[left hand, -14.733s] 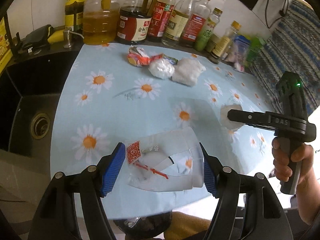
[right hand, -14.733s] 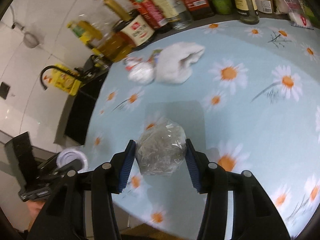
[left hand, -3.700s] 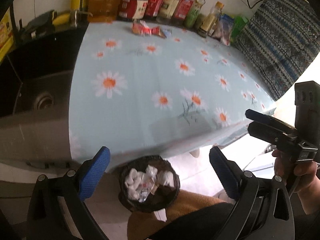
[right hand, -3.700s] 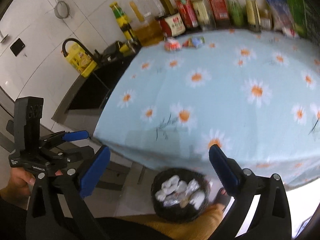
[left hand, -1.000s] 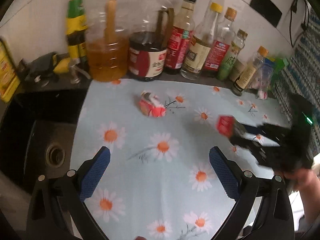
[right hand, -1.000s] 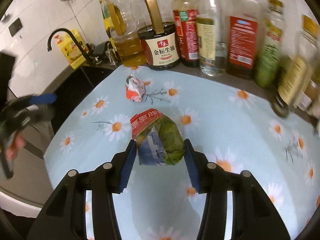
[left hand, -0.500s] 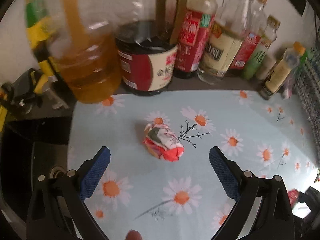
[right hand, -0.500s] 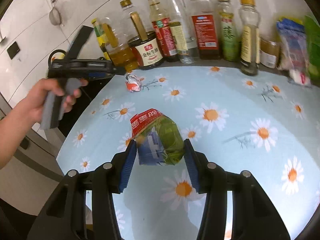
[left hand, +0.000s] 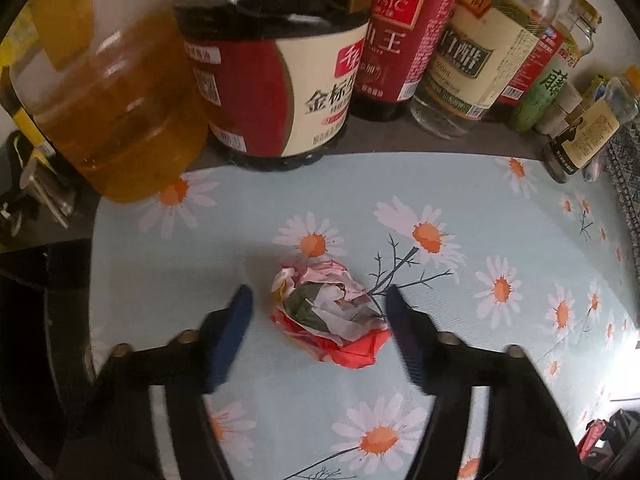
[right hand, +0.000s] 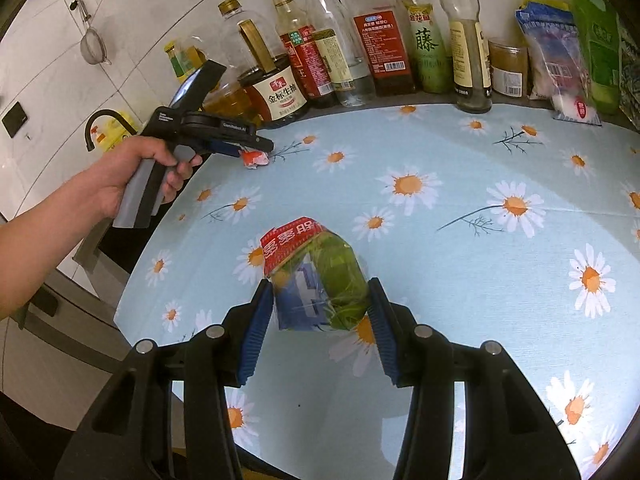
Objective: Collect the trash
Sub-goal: 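Grasp the crumpled red wrapper with the left tool while the right tool holds the packet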
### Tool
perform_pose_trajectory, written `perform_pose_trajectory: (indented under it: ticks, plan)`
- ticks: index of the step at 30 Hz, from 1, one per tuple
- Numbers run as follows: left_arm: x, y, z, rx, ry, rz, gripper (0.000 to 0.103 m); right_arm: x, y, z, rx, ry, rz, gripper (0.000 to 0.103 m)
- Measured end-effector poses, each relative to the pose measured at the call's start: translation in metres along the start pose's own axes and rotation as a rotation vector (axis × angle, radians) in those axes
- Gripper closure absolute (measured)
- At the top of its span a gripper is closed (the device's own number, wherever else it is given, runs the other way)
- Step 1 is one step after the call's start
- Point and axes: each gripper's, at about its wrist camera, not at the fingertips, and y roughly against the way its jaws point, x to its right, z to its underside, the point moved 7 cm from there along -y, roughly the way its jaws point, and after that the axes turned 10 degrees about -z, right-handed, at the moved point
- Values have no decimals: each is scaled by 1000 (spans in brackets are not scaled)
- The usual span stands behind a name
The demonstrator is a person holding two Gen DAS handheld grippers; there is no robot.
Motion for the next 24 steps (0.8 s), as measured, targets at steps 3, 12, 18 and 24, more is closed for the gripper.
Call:
perform_pose_trajectory:
  ticks: [3, 12, 18, 24]
  plan:
    - [-3, -2, 3, -1, 14, 17, 52, -1, 0, -1, 4, 0, 3, 54]
    - [-3, 14, 12, 27, 16, 47, 53, -10, -4, -5, -4, 21, -2, 54]
    - [-4, 48, 34, 105, -20, 73, 53, -20, -8, -6, -3, 37, -14, 54]
    - [-3, 75, 72, 152, -60, 95, 53, -31, -14, 3, -20, 39, -34, 54]
